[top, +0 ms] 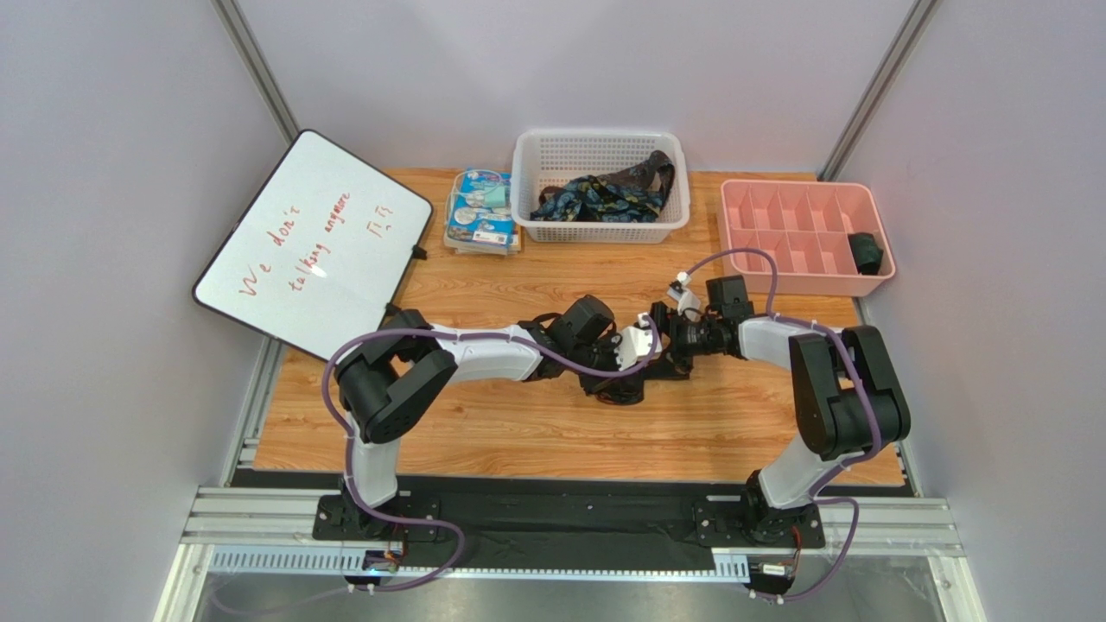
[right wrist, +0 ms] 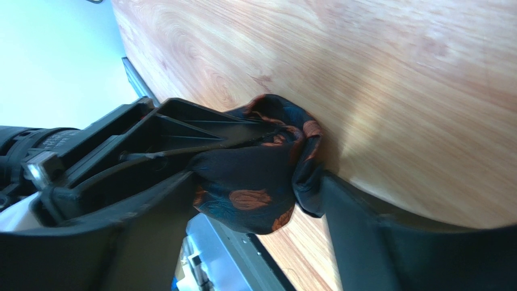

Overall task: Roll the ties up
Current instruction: Roll the tie at the center of the board, then pick up the tie at the center of the board, then place the tie in the storage box, then reset both arms

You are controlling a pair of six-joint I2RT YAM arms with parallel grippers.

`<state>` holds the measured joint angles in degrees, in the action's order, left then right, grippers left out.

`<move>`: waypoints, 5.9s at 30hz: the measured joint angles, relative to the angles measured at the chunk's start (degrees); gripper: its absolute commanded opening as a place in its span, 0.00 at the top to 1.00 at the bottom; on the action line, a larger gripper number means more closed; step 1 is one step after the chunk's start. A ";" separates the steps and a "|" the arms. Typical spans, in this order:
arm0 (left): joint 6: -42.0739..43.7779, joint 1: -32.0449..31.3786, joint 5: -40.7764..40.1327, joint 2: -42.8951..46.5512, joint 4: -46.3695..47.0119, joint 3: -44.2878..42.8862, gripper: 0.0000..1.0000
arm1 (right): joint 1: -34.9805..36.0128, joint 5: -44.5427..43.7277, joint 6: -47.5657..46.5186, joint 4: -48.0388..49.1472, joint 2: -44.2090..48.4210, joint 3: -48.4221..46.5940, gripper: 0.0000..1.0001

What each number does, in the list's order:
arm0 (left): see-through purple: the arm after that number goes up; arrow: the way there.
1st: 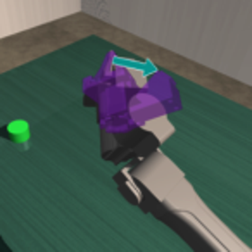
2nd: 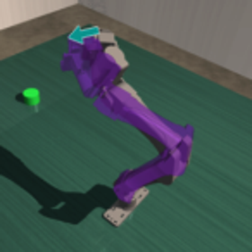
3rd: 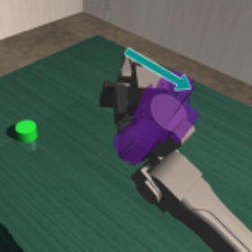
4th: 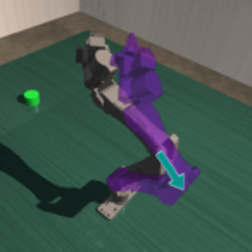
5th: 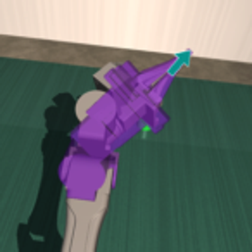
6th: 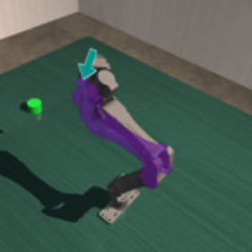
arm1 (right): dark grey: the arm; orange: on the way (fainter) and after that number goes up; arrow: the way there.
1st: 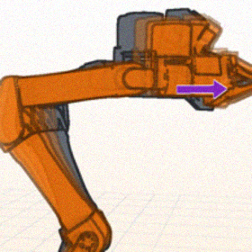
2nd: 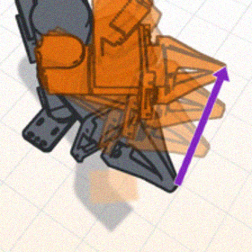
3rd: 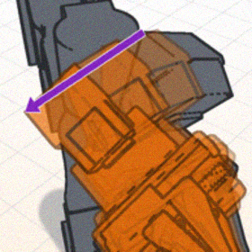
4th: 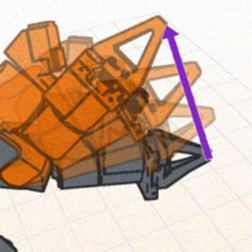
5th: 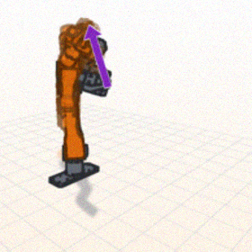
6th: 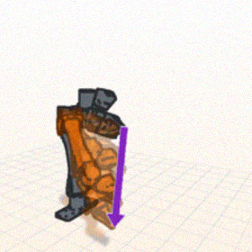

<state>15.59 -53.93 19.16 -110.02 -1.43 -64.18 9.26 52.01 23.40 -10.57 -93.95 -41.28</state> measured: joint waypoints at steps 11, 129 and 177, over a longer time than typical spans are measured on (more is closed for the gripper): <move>-1.84 0.79 1.36 -0.63 -0.72 -0.87 0.98 | 0.90 0.55 1.05 0.22 0.13 0.02 0.21; -12.79 12.55 4.76 38.21 -27.08 7.85 0.01 | -32.61 -47.04 -48.78 -45.59 -38.07 -84.50 1.00; -16.74 30.42 9.05 30.18 -38.69 -7.43 0.00 | -30.60 -35.71 -39.50 -54.99 -19.85 -84.30 0.00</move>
<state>-1.15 -23.51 28.21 -79.83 -40.12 -71.61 -21.34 16.29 -16.10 -65.56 -113.80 -125.58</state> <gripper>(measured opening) 0.993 0.998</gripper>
